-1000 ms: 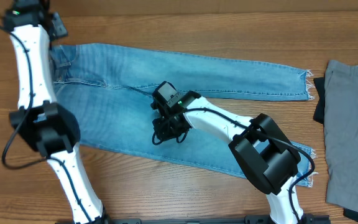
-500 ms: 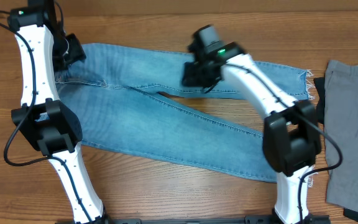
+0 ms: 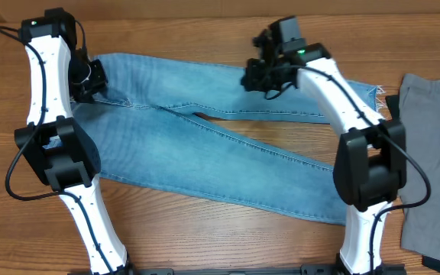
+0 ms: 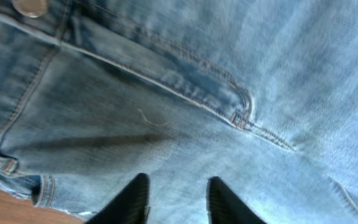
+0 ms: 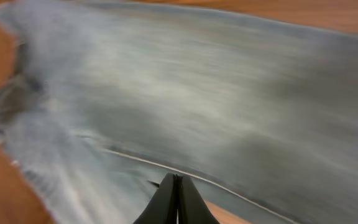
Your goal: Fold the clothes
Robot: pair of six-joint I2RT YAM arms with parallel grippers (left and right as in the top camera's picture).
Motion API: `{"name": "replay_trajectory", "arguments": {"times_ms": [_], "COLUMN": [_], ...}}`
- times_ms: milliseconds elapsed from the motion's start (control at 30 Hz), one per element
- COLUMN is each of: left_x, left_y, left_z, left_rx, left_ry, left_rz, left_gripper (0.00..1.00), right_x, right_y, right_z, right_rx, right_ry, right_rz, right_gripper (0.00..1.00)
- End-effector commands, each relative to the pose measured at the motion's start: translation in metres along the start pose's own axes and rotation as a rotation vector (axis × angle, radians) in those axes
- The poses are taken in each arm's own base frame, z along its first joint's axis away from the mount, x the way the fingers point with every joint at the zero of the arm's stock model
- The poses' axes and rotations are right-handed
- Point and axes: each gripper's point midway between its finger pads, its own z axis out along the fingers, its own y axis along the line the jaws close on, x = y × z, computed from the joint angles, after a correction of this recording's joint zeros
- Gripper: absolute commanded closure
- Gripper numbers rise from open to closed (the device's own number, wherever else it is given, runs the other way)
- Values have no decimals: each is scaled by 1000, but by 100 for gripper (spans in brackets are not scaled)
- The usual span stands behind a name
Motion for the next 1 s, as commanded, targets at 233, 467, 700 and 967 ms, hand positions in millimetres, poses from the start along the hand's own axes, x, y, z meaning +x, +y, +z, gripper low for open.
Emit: {"name": "replay_trajectory", "arguments": {"times_ms": [233, 467, 700, 967], "left_x": [22, 32, 36, 33], "left_y": [-4, 2, 7, 22], "left_z": [28, 56, 65, 64], "left_rx": [9, -12, -33, -96], "left_ry": [104, 148, 162, 151], "left_rz": [32, 29, 28, 23], "left_gripper": [96, 96, 96, 96], "right_x": [36, 74, 90, 92], "right_y": [85, 57, 1, -42], "right_z": [64, 134, 151, 130], "right_rx": [-118, -63, 70, 131], "right_ry": [41, 139, 205, 266], "right_rz": [-199, -169, -97, 12], "right_gripper": [96, 96, 96, 96]}}
